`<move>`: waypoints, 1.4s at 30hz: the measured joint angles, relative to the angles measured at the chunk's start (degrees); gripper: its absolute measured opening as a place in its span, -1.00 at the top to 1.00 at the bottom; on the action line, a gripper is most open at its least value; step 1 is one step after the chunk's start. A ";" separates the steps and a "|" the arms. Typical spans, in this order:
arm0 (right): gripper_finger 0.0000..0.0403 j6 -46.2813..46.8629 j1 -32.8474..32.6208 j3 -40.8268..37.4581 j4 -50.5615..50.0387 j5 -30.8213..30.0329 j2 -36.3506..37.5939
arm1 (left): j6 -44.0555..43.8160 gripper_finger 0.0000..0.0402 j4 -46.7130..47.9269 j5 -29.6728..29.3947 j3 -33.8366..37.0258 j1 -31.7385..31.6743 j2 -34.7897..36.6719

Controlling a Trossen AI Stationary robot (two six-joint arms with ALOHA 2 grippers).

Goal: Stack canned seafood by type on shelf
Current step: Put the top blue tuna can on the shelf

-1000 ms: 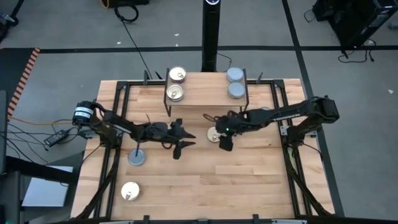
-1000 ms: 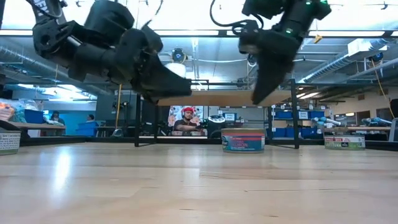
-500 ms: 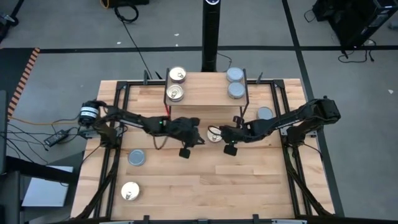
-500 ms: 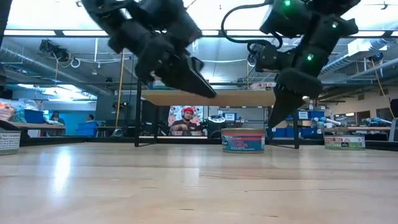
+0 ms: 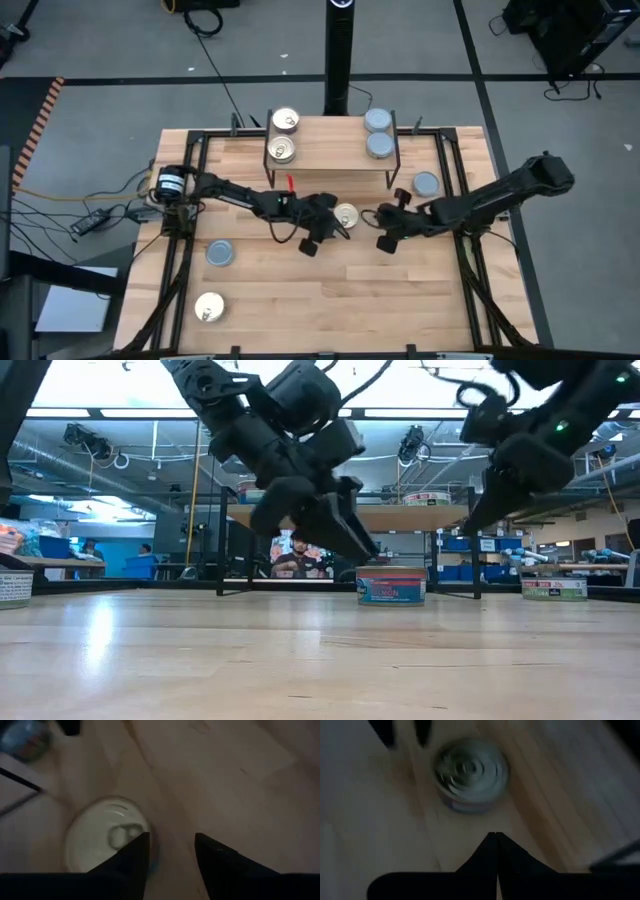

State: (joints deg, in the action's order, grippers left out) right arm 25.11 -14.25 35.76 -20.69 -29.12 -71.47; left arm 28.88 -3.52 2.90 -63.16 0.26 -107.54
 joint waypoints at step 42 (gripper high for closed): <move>0.97 -4.27 -1.87 -4.86 13.13 -0.42 4.27 | 9.00 1.00 5.84 -11.16 0.17 1.89 2.73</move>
State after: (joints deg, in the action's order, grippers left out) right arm 20.84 -16.12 30.89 -7.56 -29.54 -67.20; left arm 37.88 2.32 -8.26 -62.98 2.15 -104.81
